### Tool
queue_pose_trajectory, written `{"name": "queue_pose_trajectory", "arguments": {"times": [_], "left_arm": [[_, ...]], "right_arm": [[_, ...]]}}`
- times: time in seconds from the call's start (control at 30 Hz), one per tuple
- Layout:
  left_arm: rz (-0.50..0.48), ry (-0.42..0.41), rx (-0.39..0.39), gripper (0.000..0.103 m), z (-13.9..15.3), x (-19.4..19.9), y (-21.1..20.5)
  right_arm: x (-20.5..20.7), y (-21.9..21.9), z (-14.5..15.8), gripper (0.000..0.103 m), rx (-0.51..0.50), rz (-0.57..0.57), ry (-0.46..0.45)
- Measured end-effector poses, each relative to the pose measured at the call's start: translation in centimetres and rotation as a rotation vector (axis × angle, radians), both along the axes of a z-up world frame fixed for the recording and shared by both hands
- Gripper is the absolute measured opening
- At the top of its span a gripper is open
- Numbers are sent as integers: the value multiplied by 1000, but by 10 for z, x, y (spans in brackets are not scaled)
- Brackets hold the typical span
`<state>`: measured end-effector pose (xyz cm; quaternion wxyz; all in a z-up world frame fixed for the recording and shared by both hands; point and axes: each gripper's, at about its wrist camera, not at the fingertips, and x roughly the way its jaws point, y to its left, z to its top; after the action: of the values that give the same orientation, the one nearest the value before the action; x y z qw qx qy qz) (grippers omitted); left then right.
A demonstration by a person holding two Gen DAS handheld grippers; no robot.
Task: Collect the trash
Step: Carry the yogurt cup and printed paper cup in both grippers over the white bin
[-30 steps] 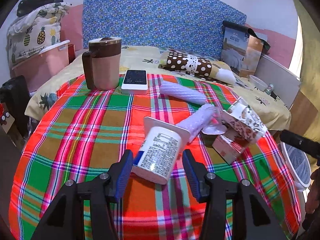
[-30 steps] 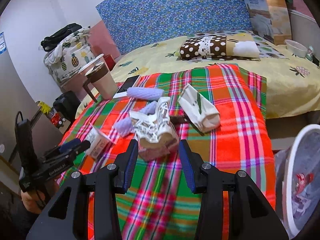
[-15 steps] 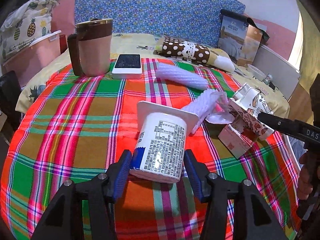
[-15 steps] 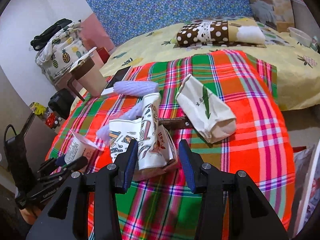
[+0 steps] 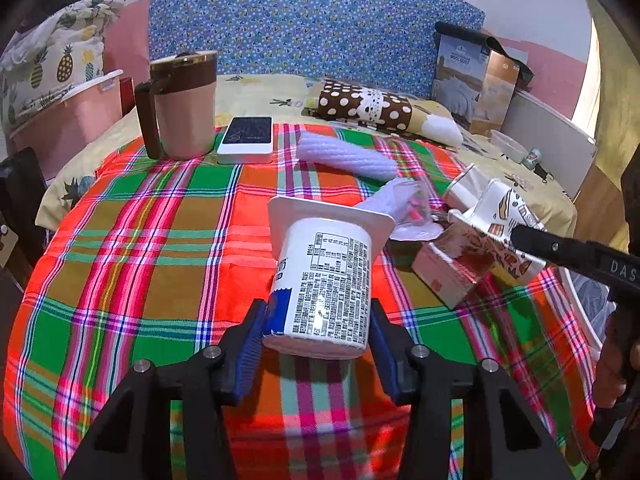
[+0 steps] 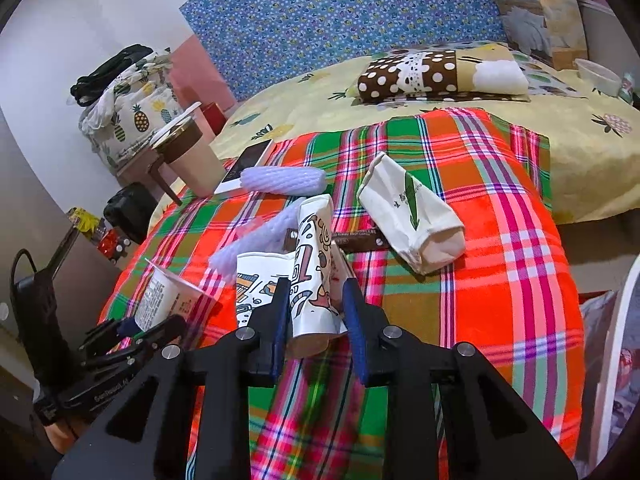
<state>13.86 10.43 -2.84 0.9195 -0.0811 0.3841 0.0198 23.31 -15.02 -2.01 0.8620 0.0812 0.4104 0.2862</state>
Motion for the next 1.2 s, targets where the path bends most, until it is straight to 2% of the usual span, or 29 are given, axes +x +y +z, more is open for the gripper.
{"name": "queue_pose_trajectory", "arguments": {"times": [0.47, 0.93, 1.2], "left_arm": [[19, -50, -34, 49, 26, -42, -27], [-57, -62, -48, 49, 38, -78, -80], [-106, -64, -47, 49, 41, -87, -100]], "right_arm": [[-31, -23, 9, 28, 21, -12, -23], [-73, -52, 15, 28, 5, -61, -70], [-80, -66, 15, 28, -12, -96, -96]]}}
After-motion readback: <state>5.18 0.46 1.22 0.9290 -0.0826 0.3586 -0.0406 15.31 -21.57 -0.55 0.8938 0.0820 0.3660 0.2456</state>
